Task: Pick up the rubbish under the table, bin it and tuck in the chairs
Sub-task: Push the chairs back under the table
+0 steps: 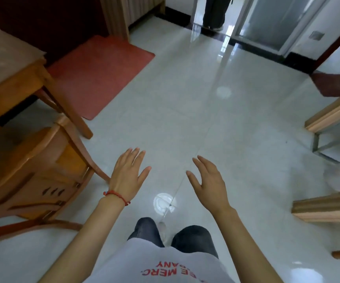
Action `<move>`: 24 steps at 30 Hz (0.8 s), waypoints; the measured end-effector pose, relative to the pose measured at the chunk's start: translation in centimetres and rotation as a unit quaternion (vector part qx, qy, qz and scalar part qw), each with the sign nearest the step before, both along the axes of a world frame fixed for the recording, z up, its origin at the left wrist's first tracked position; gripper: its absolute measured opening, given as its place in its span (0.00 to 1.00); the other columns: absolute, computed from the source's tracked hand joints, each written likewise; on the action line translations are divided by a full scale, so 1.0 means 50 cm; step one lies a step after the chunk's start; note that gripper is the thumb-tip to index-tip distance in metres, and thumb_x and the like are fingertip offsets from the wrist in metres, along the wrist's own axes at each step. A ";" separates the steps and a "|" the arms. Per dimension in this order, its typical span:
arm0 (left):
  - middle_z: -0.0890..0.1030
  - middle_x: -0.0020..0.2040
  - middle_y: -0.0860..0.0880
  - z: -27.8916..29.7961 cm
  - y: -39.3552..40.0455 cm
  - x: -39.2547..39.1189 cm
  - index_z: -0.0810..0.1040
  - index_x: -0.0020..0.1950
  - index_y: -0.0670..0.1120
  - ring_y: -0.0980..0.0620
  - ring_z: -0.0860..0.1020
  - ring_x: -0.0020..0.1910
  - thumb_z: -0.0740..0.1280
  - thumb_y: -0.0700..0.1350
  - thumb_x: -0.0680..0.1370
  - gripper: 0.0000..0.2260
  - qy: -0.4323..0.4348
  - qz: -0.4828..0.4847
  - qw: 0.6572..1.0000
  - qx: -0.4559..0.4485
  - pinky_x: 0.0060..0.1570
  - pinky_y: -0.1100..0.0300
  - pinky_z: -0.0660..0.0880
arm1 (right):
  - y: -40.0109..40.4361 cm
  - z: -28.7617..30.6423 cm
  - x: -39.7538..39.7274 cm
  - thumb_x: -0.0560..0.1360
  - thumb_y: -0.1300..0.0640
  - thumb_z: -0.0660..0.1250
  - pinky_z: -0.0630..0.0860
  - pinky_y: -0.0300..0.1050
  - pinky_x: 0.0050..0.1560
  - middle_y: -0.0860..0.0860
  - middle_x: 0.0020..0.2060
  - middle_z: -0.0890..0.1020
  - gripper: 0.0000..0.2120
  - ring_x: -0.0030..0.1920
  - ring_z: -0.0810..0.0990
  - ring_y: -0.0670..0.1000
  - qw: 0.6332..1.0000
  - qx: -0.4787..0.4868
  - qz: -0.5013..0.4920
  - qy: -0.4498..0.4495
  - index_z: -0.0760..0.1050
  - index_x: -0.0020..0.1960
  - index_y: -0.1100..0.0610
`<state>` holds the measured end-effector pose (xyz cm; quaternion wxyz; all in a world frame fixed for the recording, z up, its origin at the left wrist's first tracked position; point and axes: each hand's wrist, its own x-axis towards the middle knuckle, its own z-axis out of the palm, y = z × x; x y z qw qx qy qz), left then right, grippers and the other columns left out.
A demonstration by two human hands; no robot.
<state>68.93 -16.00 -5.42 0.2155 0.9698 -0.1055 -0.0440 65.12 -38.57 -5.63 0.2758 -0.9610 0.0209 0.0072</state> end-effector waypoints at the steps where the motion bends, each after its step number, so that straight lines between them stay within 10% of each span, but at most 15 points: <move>1: 0.70 0.67 0.38 0.002 0.002 0.010 0.68 0.66 0.39 0.39 0.65 0.68 0.37 0.66 0.73 0.39 -0.001 0.019 1.000 0.001 0.68 0.47 0.61 | 0.001 0.003 0.025 0.77 0.47 0.59 0.64 0.46 0.66 0.53 0.69 0.69 0.22 0.69 0.66 0.52 1.000 0.001 0.018 -0.001 0.67 0.68 0.55; 8: 0.68 0.69 0.39 -0.001 0.029 0.023 0.66 0.68 0.40 0.41 0.62 0.71 0.61 0.49 0.77 0.22 0.001 0.196 0.981 -0.001 0.70 0.49 0.56 | 0.039 0.014 0.189 0.77 0.46 0.58 0.64 0.46 0.65 0.51 0.70 0.68 0.22 0.70 0.64 0.50 0.984 0.014 0.175 0.009 0.66 0.68 0.53; 24: 0.68 0.69 0.40 0.018 0.107 -0.189 0.66 0.68 0.42 0.42 0.63 0.70 0.57 0.52 0.77 0.23 -0.018 0.548 0.836 -0.010 0.70 0.49 0.57 | 0.307 0.024 0.257 0.77 0.46 0.57 0.61 0.45 0.67 0.53 0.70 0.67 0.23 0.70 0.63 0.52 0.859 0.030 0.511 0.010 0.64 0.69 0.53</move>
